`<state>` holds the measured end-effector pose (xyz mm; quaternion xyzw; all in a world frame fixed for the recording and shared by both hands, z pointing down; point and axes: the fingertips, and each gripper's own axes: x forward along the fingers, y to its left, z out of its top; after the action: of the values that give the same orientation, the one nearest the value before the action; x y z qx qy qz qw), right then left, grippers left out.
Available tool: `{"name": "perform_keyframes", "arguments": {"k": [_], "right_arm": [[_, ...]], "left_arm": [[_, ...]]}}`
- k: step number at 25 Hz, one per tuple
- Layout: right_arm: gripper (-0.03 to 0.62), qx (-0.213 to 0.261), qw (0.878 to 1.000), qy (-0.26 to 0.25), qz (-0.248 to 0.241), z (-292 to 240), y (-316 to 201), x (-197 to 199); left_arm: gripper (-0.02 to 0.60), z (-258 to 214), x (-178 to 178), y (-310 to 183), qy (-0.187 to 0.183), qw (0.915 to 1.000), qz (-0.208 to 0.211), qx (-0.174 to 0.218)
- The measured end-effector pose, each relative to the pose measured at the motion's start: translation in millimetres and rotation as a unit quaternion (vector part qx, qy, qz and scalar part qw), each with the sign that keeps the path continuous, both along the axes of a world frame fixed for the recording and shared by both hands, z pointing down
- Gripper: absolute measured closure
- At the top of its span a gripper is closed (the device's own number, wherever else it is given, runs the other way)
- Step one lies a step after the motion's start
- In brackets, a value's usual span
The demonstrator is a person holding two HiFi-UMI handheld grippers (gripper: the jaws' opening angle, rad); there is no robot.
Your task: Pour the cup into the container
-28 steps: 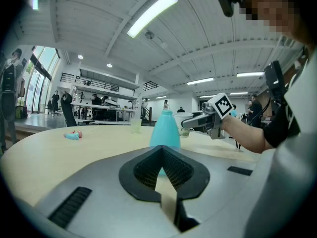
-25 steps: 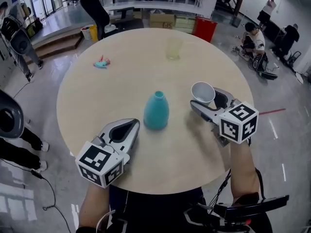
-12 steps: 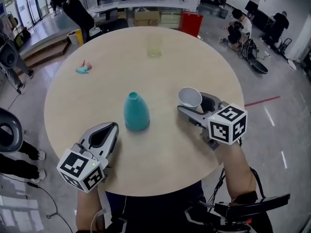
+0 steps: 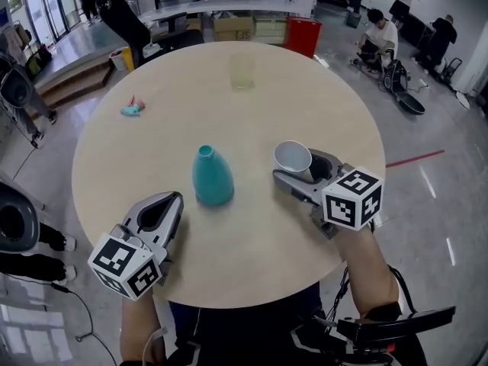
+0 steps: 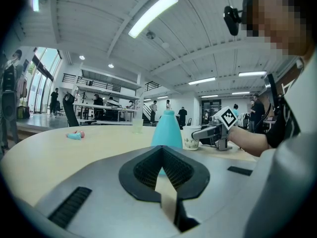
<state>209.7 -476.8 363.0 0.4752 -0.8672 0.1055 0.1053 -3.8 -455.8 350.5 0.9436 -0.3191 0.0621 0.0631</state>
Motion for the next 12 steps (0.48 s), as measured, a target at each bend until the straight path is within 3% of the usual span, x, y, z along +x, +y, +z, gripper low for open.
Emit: {"name": "perform_keyframes", "arguments": {"k": [6,12], "right_arm": [[0.275,0.001,1.0,0.01,-0.005,-4.5,3.1,-1.3],[0.273,0.021,1.0,0.005,0.018,-14.9,12.5,7.4]], "left_arm": [[0.581,-4.7,-0.4,-0.2,-0.001,1.0,-0.009,-0.003],[0.581,-6.7,-7.3,-3.8,0.001,0.9988,-0.048,0.005]]}}
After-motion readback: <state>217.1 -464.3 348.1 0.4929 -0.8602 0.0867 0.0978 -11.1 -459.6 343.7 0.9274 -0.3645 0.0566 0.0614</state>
